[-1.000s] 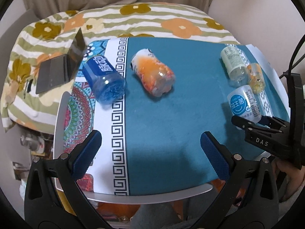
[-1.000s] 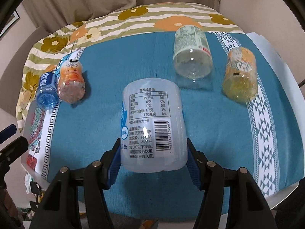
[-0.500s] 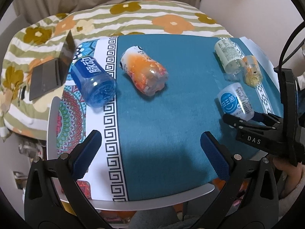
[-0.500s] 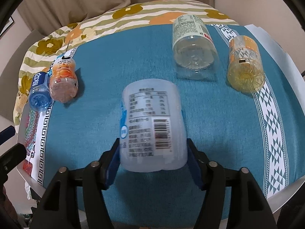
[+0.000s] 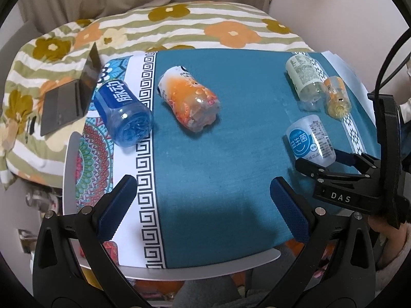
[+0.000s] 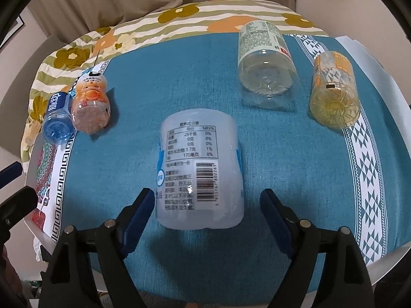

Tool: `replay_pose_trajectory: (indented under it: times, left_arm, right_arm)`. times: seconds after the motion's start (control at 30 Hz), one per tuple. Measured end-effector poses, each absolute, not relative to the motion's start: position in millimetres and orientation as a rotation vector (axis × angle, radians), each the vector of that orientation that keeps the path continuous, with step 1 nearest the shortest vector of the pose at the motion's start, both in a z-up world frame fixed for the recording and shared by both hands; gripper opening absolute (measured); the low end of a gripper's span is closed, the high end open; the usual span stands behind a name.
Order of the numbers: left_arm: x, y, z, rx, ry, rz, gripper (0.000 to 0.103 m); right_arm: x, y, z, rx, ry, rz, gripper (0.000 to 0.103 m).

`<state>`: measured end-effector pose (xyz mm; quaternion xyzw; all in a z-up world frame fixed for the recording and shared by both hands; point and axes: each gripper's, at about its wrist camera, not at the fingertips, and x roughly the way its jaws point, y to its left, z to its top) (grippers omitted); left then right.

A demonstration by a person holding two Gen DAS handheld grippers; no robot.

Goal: Flip cup upright

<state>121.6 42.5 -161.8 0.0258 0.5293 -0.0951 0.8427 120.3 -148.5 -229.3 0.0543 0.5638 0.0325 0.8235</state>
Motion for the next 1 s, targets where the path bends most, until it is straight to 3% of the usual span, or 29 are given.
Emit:
replay_pose_trajectory:
  times: [0.17, 0.27, 0.63, 1.0]
  left_arm:
    - [123, 38, -145, 0.038, 1.101, -0.180, 0.103]
    - [126, 32, -138, 0.024, 1.104, -0.177, 0.103]
    - [151, -36, -125, -0.016, 1.213, -0.201, 0.103]
    - [185, -103, -165, -0.088, 1.425, -0.088, 0.103]
  right_arm:
    - [113, -156, -213, 0.130, 1.204, 0.094, 0.082]
    - [108, -167, -200, 0.134, 1.202, 0.102, 0.102]
    - [107, -230, -151, 0.041, 1.141, 0.187, 0.102]
    - [134, -299, -146, -0.059, 1.160, 0.214, 0.102]
